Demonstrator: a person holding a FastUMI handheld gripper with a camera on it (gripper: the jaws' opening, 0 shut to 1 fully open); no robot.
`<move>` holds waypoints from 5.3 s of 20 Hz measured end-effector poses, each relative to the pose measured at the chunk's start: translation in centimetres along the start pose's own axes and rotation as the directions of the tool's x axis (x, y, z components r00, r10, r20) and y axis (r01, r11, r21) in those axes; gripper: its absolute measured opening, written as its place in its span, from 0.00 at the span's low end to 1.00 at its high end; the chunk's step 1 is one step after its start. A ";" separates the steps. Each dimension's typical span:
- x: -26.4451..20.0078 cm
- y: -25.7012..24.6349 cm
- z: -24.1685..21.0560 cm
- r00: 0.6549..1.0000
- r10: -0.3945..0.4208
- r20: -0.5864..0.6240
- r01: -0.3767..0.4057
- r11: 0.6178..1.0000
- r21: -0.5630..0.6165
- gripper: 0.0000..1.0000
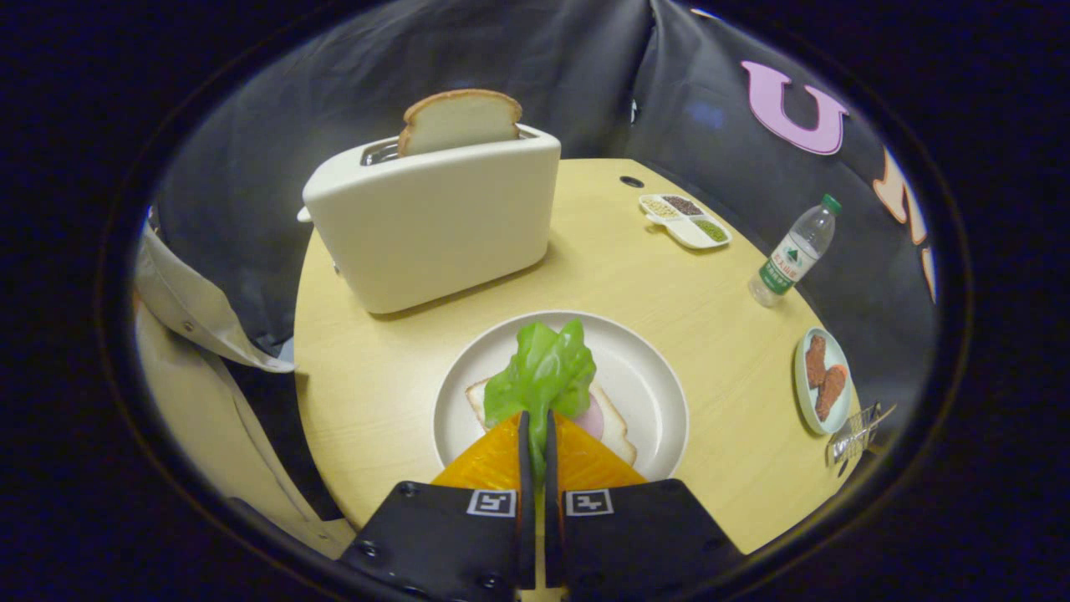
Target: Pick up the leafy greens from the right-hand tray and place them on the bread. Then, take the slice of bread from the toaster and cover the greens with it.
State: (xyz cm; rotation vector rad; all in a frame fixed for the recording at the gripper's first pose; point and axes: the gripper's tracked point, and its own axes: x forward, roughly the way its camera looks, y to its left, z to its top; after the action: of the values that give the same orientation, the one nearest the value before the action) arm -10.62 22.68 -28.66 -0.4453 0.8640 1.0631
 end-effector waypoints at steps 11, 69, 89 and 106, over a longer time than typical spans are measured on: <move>2.1 -1.8 -1.8 0.996 -0.033 -0.083 0.034 0.999 0.004 0.30; 1.7 6.6 23.7 0.987 0.096 0.129 -0.142 0.896 0.421 0.62; -3.6 4.8 23.5 0.974 0.089 0.210 -0.187 0.841 0.507 0.04; -8.4 -0.4 18.9 0.955 0.021 0.295 -0.202 0.775 0.599 0.04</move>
State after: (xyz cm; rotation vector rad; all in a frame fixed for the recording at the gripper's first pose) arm -4.55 30.77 -10.60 0.3188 0.9433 0.8514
